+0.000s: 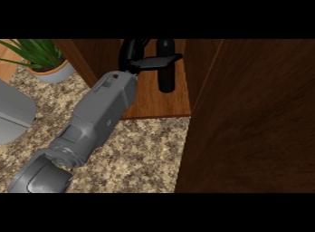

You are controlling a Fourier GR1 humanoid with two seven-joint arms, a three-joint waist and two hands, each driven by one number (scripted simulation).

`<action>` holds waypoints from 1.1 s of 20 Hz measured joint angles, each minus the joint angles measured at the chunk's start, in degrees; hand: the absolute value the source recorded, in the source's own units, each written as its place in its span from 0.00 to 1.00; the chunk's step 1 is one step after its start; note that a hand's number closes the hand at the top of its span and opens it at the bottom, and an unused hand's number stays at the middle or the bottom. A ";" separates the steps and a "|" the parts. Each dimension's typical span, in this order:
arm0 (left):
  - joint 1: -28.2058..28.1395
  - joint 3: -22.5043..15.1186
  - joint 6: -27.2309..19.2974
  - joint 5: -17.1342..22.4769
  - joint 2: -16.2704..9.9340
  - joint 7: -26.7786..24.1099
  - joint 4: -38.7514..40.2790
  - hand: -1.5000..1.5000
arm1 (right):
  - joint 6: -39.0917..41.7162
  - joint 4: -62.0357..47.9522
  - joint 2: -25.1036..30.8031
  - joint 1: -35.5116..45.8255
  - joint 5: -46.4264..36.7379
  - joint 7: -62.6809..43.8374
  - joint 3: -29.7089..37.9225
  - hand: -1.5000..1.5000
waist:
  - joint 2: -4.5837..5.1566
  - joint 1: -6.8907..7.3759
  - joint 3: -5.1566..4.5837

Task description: Pick up the wine, place it into the cabinet and close the cabinet

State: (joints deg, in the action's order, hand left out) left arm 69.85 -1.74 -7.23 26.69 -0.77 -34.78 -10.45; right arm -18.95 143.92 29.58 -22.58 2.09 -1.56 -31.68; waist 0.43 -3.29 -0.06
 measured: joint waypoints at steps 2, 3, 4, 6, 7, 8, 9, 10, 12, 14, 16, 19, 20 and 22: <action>-0.87 -0.37 0.60 0.02 0.16 -0.22 -0.68 0.00 | -0.26 0.08 0.04 0.15 -0.01 -0.41 0.53 0.00 | -0.14 0.39 0.00; -1.45 -0.32 0.92 0.00 0.25 -0.50 -0.93 0.00 | -0.25 0.04 -0.04 -0.22 -0.01 0.02 0.73 0.00 | -0.17 0.58 0.01; -1.59 -0.60 0.79 0.18 0.36 0.01 -1.58 0.00 | -0.43 0.03 -0.13 -0.60 -0.04 0.02 0.41 0.00 | -0.33 0.78 0.02; -2.39 -1.22 1.16 0.63 0.50 0.80 -2.86 0.00 | -0.88 0.00 -0.43 -0.79 -0.14 0.10 0.10 0.00 | -0.49 1.03 0.02; -2.80 -1.65 1.73 1.10 0.56 1.38 -3.76 0.00 | -0.92 0.08 -0.23 -0.81 -0.15 0.02 0.38 0.00 | -0.63 1.12 0.02; -3.67 -2.13 2.21 1.63 0.61 1.41 -4.77 0.00 | -0.82 0.10 -0.02 -0.87 -0.14 0.06 0.85 0.00 | -0.70 1.22 0.02; -4.42 -2.56 2.81 1.95 0.64 1.48 -5.56 0.00 | -0.80 0.12 0.16 -1.07 -0.17 0.15 0.78 0.00 | -0.73 1.27 0.02; -5.35 -3.29 3.47 2.72 0.67 1.98 -6.88 0.00 | -0.87 0.06 0.09 -1.23 -0.21 0.32 0.60 0.00 | -0.87 1.38 0.02; -7.49 -4.60 4.57 3.70 0.71 2.53 -9.36 0.00 | -1.25 0.08 0.13 -0.97 -0.27 -0.33 0.87 0.00 | -0.97 1.79 0.01; -10.06 -6.14 5.57 4.80 0.73 2.53 -11.97 0.00 | -1.45 0.16 0.37 -0.71 -0.30 -0.94 1.14 0.00 | -1.06 2.01 0.00; -13.09 -8.03 6.18 5.79 0.77 2.93 -15.16 0.00 | -1.33 0.16 0.77 -1.08 -0.26 -0.71 2.06 0.00 | -1.24 2.35 0.02; -17.44 -10.67 5.81 7.44 0.77 4.20 -20.63 0.00 | -1.56 0.18 0.94 -1.61 -0.37 -0.28 1.64 0.00 | -1.43 2.75 0.02; -18.62 -11.65 5.44 8.12 0.76 4.80 -22.35 0.00 | -1.54 0.27 1.17 -1.75 -0.35 -0.25 1.90 0.00 | -1.46 2.71 0.02; -22.33 -13.40 5.21 8.39 0.77 5.21 -26.31 0.00 | -1.89 0.23 1.07 -2.36 -0.37 0.11 2.08 0.00 | -1.51 3.10 0.03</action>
State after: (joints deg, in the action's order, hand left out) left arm 47.53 -15.14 -2.02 35.07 0.00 -29.57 -36.76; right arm -20.83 144.15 30.65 -24.94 1.72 -1.44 -29.60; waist -1.08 -0.19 -0.03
